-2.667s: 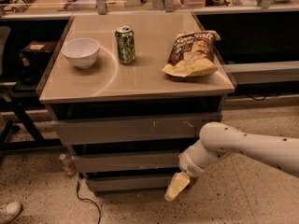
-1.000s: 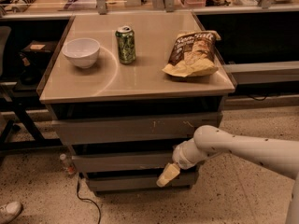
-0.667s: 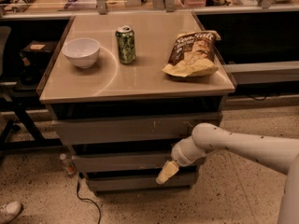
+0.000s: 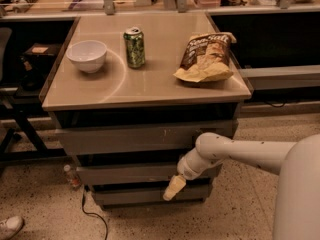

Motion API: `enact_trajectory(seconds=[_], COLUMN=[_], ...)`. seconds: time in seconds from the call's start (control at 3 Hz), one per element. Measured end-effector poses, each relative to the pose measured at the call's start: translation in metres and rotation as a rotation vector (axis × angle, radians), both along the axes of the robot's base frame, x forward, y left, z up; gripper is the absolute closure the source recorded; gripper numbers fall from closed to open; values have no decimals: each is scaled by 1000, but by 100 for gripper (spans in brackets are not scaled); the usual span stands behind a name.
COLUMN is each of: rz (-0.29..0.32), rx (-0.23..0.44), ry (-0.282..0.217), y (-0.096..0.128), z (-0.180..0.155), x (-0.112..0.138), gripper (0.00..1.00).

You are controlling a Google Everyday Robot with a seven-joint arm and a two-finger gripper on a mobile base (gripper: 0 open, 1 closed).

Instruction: Open middle drawer

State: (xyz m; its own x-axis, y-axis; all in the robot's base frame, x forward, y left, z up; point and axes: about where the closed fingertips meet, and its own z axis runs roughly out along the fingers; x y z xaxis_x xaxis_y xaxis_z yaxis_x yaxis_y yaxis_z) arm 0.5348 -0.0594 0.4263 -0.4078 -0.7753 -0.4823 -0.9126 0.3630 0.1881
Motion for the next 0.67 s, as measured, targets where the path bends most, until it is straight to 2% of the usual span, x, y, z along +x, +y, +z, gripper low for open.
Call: enact_trajectory(seconds=[0.67], rz=[-2], rx=[1], ry=[65], y=[-1], z=[-4], x=[-19], gripper=[0])
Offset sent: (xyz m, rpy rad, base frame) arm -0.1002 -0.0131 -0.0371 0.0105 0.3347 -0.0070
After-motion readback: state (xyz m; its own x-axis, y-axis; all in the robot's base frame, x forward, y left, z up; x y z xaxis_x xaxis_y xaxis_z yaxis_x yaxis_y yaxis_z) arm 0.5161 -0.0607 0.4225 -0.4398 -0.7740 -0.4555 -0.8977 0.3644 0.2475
